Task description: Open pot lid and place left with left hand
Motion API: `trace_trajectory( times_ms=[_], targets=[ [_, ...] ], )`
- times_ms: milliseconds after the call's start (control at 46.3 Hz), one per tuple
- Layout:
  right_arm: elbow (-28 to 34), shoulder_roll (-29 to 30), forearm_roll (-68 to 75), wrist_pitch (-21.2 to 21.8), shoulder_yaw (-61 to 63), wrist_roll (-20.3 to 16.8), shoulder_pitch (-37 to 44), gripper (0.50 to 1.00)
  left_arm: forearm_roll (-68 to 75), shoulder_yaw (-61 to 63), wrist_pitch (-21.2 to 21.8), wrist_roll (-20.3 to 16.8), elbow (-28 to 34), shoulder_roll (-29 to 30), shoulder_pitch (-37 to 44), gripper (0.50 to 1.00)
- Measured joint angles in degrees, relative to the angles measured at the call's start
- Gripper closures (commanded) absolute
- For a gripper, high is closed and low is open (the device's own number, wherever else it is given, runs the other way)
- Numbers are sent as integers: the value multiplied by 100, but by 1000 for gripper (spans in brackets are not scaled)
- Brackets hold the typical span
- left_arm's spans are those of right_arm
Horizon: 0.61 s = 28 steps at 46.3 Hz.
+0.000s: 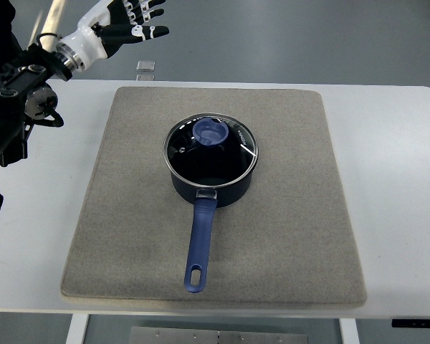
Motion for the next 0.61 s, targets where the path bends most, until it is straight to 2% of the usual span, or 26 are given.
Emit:
trace_trajectory(
  times_ms=[151,346,605],
  targets=[
    [0,0,0,0,0,0,0,585,1248,10,-1,0,-253,79,-368,512],
    [0,0,0,0,0,0,0,585,2607,21,1,0,-1154,427,-725,512],
    [0,0,0,0,0,0,0,585,3112,1254,2,0,-1692,462,-1428,512]
  ],
)
